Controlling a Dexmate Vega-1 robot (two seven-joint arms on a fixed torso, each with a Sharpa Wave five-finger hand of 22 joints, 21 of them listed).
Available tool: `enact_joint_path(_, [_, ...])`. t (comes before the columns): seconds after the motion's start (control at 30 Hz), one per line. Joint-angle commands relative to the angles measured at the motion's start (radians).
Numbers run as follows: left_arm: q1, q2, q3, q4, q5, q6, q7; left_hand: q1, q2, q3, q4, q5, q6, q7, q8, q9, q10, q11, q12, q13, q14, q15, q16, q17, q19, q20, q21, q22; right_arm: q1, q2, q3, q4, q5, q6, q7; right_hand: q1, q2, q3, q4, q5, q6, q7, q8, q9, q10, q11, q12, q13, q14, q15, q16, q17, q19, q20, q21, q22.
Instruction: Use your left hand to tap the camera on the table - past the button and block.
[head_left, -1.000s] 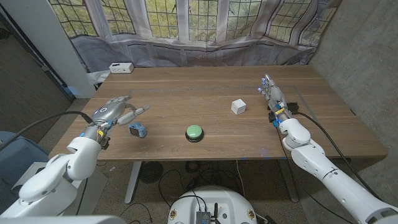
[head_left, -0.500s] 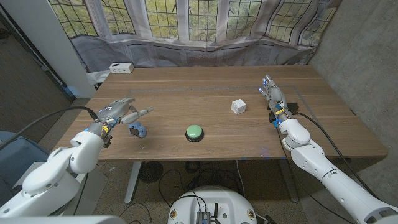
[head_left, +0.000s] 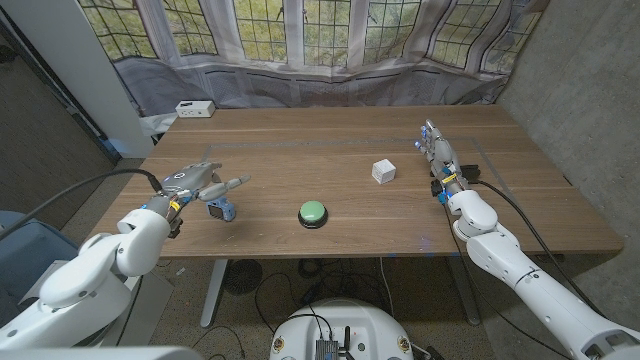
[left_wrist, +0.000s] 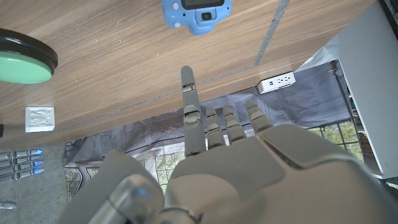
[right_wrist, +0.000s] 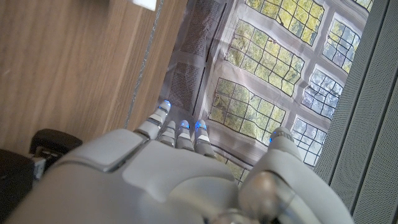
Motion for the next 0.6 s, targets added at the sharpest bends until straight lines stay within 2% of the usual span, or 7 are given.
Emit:
enact_joint_path(0.03, [-0.016,0.035,0.045,0.004,0.023,0.064,-0.007,-0.001,0.003,-0.006,0.007,0.003,-0.001,0.000,-0.004,0.003,0.010,0.001,0.006,0.001,0.009,-0.003,0.008,0.003,-0.002,0.004,0.006,0.005,0.002,-0.004,-0.002,0.002,0.006,-0.009,0.005,-0.002,0.008,0.003,-0.006,-0.003,0.003,-0.004,0.000,0.004,0.004,0.001,0.003,0.002,0.003,0.001,0.001,0.003,0.006,0.008,0.001,0.004])
enact_joint_path(0.6, [-0.054,0.080,0.092,0.034,-0.044,0.085,0.012,0.004,0.006,-0.006,0.005,0.004,-0.020,-0.009,-0.022,0.004,0.002,0.000,0.003,0.001,0.012,-0.001,0.007,0.003,-0.007,0.005,0.004,0.005,-0.028,-0.023,0.012,-0.030,0.010,-0.021,-0.011,-0.003,0.008,0.003,-0.006,-0.004,0.004,-0.003,-0.001,0.004,0.003,0.002,0.002,0.002,0.004,0.001,0.001,0.003,0.006,0.007,0.002,0.004])
